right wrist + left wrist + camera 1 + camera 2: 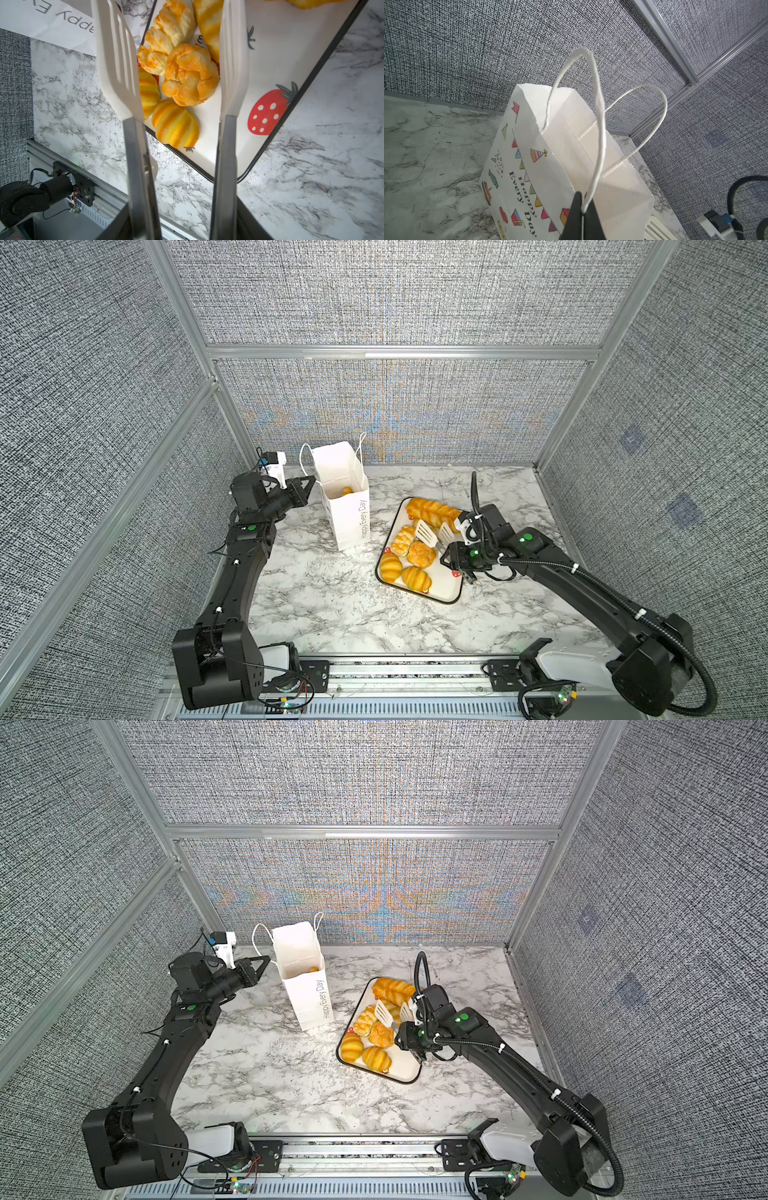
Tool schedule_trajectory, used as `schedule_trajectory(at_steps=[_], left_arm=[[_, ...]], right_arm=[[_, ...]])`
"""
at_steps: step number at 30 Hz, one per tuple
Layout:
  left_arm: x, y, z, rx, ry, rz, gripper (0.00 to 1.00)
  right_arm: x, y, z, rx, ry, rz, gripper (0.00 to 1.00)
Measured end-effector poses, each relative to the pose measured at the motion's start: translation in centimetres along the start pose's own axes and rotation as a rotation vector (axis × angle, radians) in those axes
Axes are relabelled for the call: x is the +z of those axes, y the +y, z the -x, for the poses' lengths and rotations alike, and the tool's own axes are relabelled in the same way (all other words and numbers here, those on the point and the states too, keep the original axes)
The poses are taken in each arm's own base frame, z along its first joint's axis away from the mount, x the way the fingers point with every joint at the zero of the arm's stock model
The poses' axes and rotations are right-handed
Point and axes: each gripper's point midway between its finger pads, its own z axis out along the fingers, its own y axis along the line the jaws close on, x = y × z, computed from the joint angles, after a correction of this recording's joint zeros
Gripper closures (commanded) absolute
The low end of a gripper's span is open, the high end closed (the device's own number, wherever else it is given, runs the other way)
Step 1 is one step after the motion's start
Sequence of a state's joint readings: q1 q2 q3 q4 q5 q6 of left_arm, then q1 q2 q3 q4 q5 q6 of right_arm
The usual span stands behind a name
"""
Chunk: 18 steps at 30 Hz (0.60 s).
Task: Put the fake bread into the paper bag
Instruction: 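Lower the open tongs onto the puff pastry at the tray's nearer end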
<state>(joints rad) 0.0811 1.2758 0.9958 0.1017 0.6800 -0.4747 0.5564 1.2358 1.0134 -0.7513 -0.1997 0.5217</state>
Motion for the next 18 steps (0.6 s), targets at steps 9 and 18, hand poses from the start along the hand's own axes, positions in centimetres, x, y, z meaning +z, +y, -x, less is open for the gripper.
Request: schedule_trajectory(at_steps=[9,18], left_arm=[[0.0,0.1,0.0,-0.002,0.001,0.001,1.0],[0.1,0.1,-0.1,-0.002,0.002,0.001,1.0]], right_arm=[[2.4,-1.8,-3.4,0.069,0.068,-0.001,0.45],[3.4,-1.7,-3.4,0.093,0.068,0.024,0.45]])
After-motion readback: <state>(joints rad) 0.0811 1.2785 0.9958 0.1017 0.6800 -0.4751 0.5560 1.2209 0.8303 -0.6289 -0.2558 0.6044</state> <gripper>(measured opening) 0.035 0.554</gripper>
